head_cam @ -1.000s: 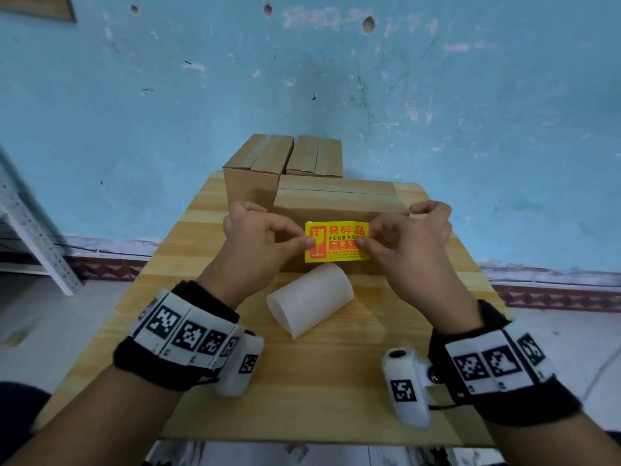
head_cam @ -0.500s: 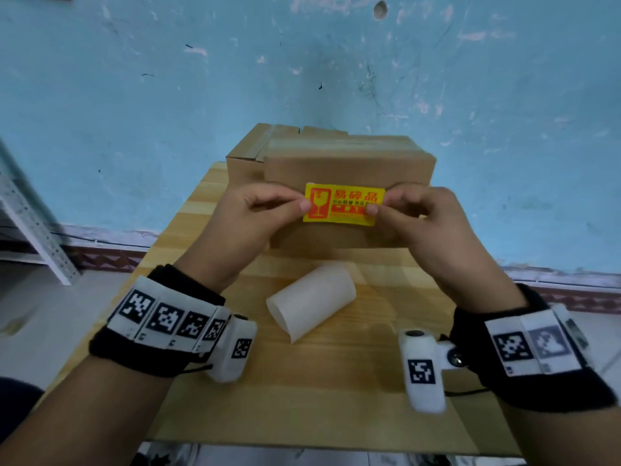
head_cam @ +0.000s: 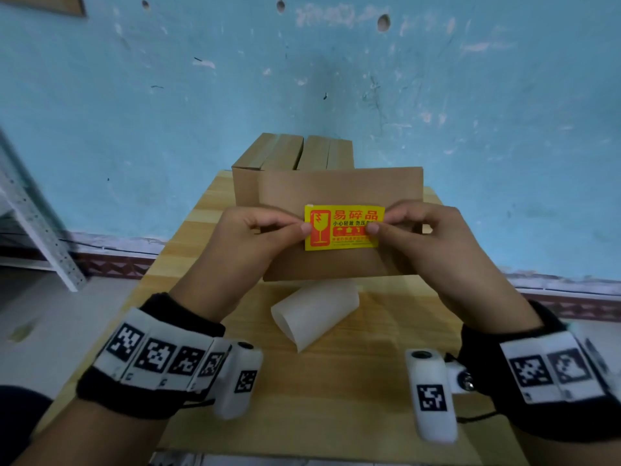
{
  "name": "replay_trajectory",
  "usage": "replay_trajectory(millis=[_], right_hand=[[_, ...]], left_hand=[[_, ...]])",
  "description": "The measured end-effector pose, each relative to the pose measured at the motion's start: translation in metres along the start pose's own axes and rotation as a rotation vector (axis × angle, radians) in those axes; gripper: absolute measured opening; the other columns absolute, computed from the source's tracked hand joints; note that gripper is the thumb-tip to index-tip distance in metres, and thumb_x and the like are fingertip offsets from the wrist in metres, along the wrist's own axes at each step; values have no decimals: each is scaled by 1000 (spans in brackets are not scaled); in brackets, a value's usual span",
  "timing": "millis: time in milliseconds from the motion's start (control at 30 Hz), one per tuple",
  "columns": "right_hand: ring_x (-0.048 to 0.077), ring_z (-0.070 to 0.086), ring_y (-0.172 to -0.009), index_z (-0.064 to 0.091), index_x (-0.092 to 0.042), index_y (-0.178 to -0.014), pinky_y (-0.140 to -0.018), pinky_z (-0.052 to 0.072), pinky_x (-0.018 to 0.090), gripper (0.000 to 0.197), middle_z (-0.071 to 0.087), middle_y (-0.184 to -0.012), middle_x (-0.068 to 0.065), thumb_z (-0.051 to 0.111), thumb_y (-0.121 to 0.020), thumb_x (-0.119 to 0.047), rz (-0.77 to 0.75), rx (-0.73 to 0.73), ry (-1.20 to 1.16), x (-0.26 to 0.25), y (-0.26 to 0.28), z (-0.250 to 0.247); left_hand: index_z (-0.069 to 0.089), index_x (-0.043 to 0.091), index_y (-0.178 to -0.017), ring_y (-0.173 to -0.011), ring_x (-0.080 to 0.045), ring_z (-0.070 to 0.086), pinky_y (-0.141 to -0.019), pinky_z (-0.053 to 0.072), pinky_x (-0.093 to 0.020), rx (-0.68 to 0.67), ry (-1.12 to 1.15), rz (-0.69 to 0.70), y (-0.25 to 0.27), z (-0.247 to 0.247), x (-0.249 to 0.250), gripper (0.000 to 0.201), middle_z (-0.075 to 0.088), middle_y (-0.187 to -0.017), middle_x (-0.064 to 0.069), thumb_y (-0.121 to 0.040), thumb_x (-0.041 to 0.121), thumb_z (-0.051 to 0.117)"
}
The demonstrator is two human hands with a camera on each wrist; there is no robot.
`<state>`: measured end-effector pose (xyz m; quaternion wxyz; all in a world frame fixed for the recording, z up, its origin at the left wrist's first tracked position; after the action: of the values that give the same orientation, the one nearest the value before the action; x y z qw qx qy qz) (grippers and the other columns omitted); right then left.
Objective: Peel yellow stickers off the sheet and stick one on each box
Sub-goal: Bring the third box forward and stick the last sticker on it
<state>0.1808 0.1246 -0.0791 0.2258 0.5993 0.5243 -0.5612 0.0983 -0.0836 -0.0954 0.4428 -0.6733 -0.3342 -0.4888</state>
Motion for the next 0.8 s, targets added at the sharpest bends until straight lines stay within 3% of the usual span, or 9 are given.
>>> replay_trajectory(millis=[167, 367, 500, 700, 800], right_hand=[[-7, 60, -60, 77, -9, -80, -55, 45, 9, 6, 67, -63, -17, 79, -82, -15, 51, 54, -29, 10, 0, 0], [11, 65, -76, 78, -3, -84, -64, 51, 21, 13, 75, -85, 9, 80, -81, -15, 113, 123, -105, 20, 5, 1], [10, 67, -72, 78, 1, -86, -66, 53, 19, 13, 77, -81, 8, 80, -81, -11, 53, 171, -170, 11, 6, 0], [4, 70, -66, 78, 1, -88, -60, 52, 14, 14, 77, -71, -2, 80, -79, -9, 37, 208, -234, 10, 9, 0], [4, 72, -68, 79, 2, -89, -61, 53, 14, 16, 79, -77, 4, 81, -78, -10, 61, 233, -251, 13, 11, 1]], left_hand=[[80, 5, -96, -89, -9, 73, -74, 59, -19, 25, 53, -83, 1, -2, -13, 16, 80, -93, -5, -85, 13, 74], [81, 11, -91, -88, -6, 72, -77, 56, -16, 48, 10, -31, -1, -4, -8, 11, 79, -89, 1, -85, 18, 74], [81, 10, -90, -84, -2, 71, -74, 54, -12, 64, 22, 59, -2, -7, 6, 12, 79, -87, 3, -82, 18, 76], [80, 5, -89, -87, -13, 75, -77, 58, -20, 107, 24, 133, -1, -11, 11, 14, 80, -86, -2, -80, 16, 78], [80, 5, -89, -87, -14, 74, -78, 59, -23, 116, 4, 121, -1, -10, 7, 15, 79, -86, -3, -82, 19, 77]])
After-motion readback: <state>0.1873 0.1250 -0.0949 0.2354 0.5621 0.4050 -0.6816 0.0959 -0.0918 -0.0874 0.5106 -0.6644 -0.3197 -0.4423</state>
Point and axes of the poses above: each hand's wrist, its own y-axis away from the middle knuckle, its own z-axis out of the palm, x = y × z, the point moved 10 cm from there along -y, towards the middle knuckle
